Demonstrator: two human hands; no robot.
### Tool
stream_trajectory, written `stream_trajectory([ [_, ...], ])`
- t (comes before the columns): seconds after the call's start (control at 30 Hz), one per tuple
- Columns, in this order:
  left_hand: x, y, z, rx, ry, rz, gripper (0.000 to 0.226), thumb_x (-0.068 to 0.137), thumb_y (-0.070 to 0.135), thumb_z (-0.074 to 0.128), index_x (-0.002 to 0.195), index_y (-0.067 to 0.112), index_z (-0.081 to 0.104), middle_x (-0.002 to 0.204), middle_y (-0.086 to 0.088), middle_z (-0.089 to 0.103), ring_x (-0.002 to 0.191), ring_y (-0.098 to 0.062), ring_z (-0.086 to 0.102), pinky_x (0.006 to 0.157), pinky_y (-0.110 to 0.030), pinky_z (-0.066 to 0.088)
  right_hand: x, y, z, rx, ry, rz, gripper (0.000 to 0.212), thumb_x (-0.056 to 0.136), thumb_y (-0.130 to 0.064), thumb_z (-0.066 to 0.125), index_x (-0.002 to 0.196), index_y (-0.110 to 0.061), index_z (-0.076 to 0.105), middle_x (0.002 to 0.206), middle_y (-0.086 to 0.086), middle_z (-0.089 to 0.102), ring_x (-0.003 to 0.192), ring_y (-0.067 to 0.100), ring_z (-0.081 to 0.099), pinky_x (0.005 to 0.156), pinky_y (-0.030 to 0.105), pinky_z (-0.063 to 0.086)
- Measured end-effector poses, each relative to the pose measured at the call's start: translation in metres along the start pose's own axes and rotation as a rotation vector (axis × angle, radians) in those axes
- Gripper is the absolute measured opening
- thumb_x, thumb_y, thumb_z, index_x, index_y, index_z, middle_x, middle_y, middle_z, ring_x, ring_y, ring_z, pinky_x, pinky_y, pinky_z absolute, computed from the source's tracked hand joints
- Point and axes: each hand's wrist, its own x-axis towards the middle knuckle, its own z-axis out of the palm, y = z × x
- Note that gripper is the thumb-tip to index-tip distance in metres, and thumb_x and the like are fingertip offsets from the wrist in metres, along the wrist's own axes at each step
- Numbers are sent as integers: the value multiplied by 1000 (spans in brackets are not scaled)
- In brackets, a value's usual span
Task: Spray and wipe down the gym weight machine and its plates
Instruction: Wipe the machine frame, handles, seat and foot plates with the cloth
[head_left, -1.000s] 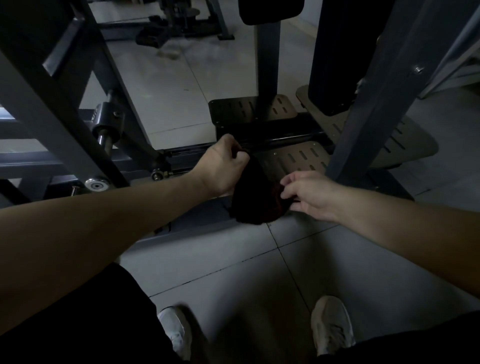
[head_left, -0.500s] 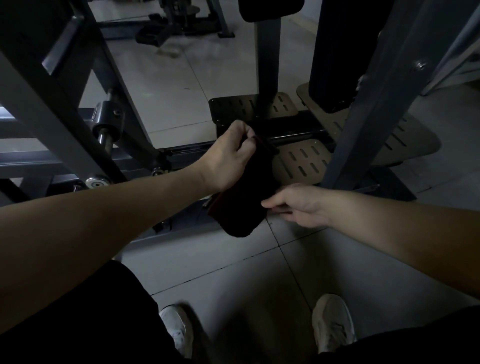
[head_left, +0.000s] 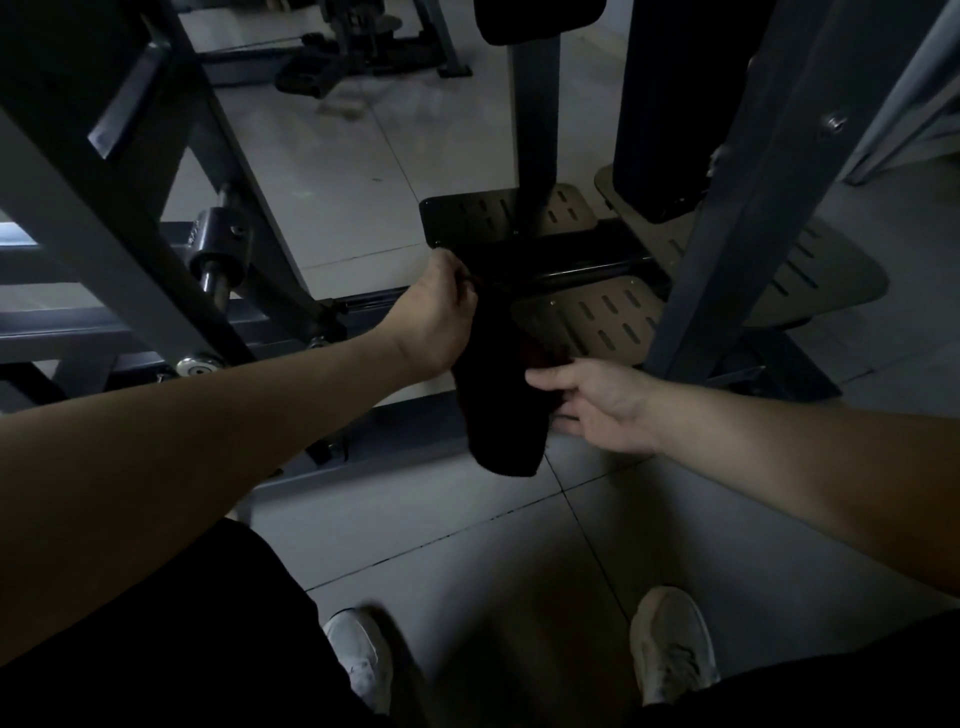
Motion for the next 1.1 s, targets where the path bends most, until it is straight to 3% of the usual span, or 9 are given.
stream_trajectory([
  [0.17,7,-12,3,184,23,-204,28,105,22,49,126,3,48,113,-16,62,106,-34,61,79,-33,43,7,2,-3,54,83,-31,43,91,-22,73,130,-9,61,123,10,73,117,23,66,107,38,47],
  [0.3,1,-12,0,133,-114,-331,83,83,48,79,144,13,35,141,-10,41,126,-28,50,101,-37,47,10,3,-6,-16,153,-79,63,82,-19,82,139,-11,56,132,10,67,119,25,65,112,47,45],
  [0.37,-2,-9,-2,225,-175,-284,106,70,54,87,150,17,28,145,-6,27,133,-28,41,112,-39,41,8,5,-6,-186,151,-132,86,71,-18,91,146,-21,50,135,5,61,122,25,62,109,49,48],
  [0.43,-4,-9,-1,326,-265,-223,116,60,55,92,151,20,28,145,-2,20,130,-27,43,108,-34,41,6,5,-4,-527,145,-202,79,68,-16,94,138,-25,59,127,1,65,115,20,65,100,40,55],
  [0.57,-7,-19,9,646,-509,-33,80,69,48,89,136,31,49,139,0,29,111,-24,52,96,-34,51,1,7,-5,-930,199,-302,26,80,-33,86,99,-28,69,105,-5,65,101,16,63,76,27,50],
  [0.67,-5,-24,14,692,-483,131,31,85,38,75,112,23,71,125,-5,56,107,-24,58,92,-32,50,0,7,-7,-1140,215,-318,24,78,-48,82,80,-31,65,116,-1,54,112,20,51,94,37,50],
  [0.77,-2,-25,18,669,-436,188,25,94,33,65,111,15,72,121,-6,59,116,-25,55,92,-24,36,-4,4,-8,-892,112,-330,13,81,-28,80,86,-22,70,119,1,67,109,18,63,96,39,54],
  [0.9,5,-29,26,512,-371,105,16,93,23,68,106,13,71,103,-5,63,104,-26,62,81,-24,41,-4,3,-7,-347,27,-248,20,82,-5,70,71,-21,62,78,5,61,80,22,60,72,33,48],
  [1.1,18,-39,37,416,-313,110,15,89,23,71,100,13,72,101,-9,71,94,-27,67,83,-38,54,-5,1,-12,36,45,-67,22,94,-7,63,115,-9,61,114,19,69,112,35,67,102,53,52],
])
